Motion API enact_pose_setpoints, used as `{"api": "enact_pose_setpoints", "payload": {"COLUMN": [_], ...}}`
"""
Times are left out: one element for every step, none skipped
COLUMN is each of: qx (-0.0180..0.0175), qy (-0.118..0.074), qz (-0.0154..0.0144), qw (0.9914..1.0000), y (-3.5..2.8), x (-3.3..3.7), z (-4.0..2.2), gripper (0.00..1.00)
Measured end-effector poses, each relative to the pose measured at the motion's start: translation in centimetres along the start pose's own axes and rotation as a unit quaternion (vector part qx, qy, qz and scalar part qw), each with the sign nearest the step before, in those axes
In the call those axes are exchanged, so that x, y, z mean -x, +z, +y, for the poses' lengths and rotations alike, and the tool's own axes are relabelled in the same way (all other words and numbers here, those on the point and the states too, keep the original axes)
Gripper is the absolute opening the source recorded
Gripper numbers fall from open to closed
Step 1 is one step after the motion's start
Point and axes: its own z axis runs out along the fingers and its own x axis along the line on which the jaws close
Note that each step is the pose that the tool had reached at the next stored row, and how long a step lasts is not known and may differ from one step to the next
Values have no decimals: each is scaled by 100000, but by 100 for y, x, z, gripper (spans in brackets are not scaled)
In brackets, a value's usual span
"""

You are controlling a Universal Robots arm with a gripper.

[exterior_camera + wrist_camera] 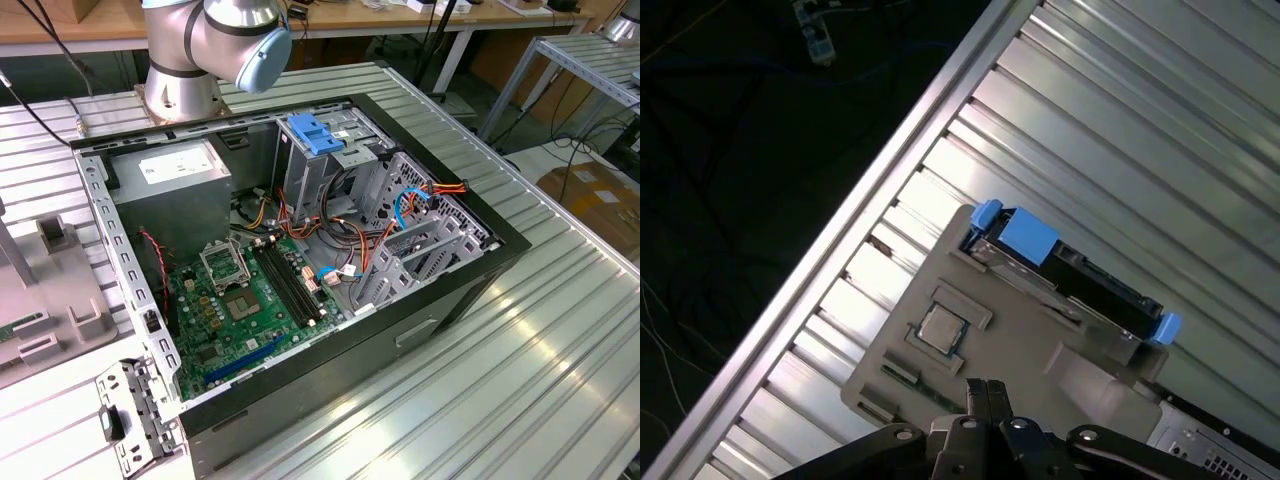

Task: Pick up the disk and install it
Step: 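Pick up the disk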

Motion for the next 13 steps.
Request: {"api": "enact_pose_setpoints", "payload": {"qx": [8, 18, 26, 36, 48, 59, 66, 78, 86, 103, 129, 142, 152], "qy": [-269, -687, -1040, -1471, -1847, -2293, -2666, -3062, -3462, -4184, -5193, -5755, -6095], "qz": [12, 30, 44, 63, 81, 102, 117, 134, 156, 183, 231, 254, 269], "qw": [100000, 99998, 99995, 99989, 99983, 99974, 99964, 99953, 99940, 99912, 99865, 99834, 99814], "y": [0, 0, 0, 0, 0, 0, 0, 0, 0, 0, 0, 0, 0], "x": [0, 0, 0, 0, 0, 0, 0, 0, 0, 0, 0, 0, 0], "z": [0, 0, 0, 0, 0, 0, 0, 0, 0, 0, 0, 0, 0], "gripper": [11, 11, 11, 11, 11, 11, 11, 11, 11, 11, 11, 11, 11]}}
